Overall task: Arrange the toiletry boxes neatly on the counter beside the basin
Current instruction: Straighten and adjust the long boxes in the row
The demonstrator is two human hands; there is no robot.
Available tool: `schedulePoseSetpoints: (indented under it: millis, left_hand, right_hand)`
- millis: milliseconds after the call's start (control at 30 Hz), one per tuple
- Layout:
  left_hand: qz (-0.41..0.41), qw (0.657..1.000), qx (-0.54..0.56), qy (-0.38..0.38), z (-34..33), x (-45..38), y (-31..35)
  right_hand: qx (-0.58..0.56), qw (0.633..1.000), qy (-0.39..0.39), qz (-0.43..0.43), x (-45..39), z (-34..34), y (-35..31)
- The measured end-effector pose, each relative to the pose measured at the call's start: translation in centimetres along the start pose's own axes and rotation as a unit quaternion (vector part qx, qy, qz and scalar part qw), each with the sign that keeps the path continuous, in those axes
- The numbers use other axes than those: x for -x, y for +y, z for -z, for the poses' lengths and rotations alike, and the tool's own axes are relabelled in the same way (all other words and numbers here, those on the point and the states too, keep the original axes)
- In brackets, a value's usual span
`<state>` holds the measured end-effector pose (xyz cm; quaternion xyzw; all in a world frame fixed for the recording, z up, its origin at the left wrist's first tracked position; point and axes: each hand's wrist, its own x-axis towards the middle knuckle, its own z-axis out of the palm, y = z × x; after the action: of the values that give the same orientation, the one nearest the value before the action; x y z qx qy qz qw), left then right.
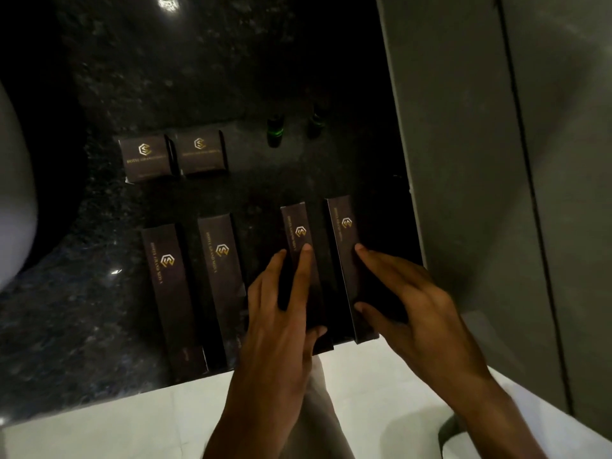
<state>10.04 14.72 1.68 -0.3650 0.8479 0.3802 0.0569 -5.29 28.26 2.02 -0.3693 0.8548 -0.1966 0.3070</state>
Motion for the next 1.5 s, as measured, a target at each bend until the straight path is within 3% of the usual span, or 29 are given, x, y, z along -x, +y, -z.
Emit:
schedulePoseSetpoints:
  millis: [967, 1233, 1300, 1400, 1500]
  left_hand:
    - [0.0, 1.0, -0.012, -0.003, -0.3, -0.5, -0.2]
    - [-0.005, 0.998, 0.059, -0.001, 0.8, -0.3, 0.2]
    - [0.004, 0.996, 0.09, 0.023, 2.3, -0.6, 0.6]
    - [0.014, 0.987, 0.097, 0.125, 5.1, -3.3, 1.3]
    - [0.007, 0.974, 0.079, 0.211, 7.2, -8.8, 1.5]
  right_hand:
    - [0.009, 0.999, 0.021, 0.023, -0.5, 0.0, 0.0]
    - [-0.004, 1.0, 0.024, 0.015, -0.2, 0.7, -1.4]
    - [-0.033, 0.996, 0.078, -0.002, -0.9, 1.7, -2.6]
    - [-0.056, 0.983, 0.174, 0.016, -4.9, 3.4, -4.4]
    - [-0.095, 0.976, 0.193, 0.022, -11.9, 4.1, -5.0]
